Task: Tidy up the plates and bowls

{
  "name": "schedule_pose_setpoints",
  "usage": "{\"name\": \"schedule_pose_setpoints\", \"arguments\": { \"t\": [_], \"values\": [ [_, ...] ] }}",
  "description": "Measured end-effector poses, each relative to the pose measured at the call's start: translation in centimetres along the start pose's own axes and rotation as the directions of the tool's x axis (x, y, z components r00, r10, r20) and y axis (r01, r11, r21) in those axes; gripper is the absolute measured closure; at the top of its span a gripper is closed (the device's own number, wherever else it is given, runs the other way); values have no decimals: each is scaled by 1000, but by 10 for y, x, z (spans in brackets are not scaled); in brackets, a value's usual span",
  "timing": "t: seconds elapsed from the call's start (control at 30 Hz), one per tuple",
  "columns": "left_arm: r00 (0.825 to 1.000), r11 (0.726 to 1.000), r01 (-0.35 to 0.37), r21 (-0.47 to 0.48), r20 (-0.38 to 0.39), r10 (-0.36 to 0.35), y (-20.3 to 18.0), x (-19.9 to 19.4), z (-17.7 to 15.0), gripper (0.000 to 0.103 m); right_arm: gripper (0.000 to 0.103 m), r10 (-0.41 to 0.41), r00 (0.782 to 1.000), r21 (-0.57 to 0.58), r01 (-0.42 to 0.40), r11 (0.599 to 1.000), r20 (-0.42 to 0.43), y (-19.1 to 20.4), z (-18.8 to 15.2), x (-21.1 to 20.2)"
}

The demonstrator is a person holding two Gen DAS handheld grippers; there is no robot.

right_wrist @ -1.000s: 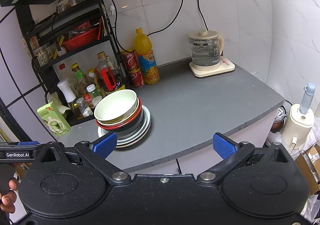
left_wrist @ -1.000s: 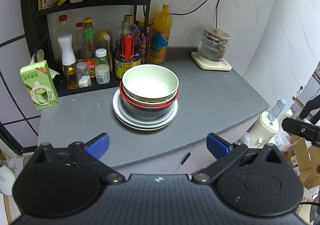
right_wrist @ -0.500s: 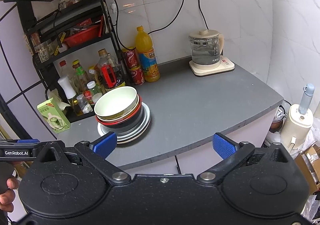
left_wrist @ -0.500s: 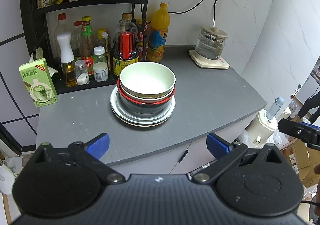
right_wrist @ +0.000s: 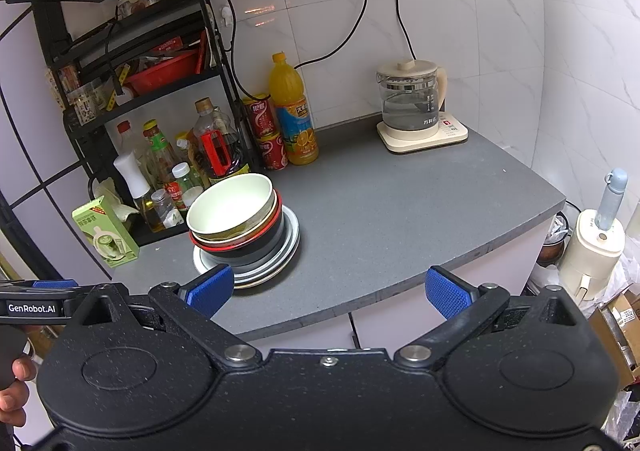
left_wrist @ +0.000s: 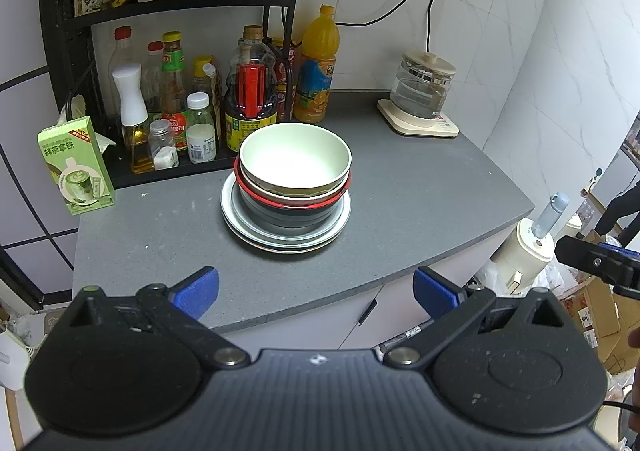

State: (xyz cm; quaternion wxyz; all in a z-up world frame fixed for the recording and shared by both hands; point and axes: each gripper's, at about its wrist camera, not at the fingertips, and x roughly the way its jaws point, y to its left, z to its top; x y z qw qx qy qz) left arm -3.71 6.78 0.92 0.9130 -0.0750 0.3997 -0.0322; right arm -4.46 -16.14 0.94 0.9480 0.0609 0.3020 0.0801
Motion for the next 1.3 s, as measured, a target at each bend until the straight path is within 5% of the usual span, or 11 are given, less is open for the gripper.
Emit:
{"name": "schedule_pose_setpoints", "arguments": {
  "t": [1.3],
  "values": [
    [1000,1000,11,19,-2,-11,2,-4,0,1,0,-5,1000,-1,5,1000,7,4,-3,-6]
  ]
}}
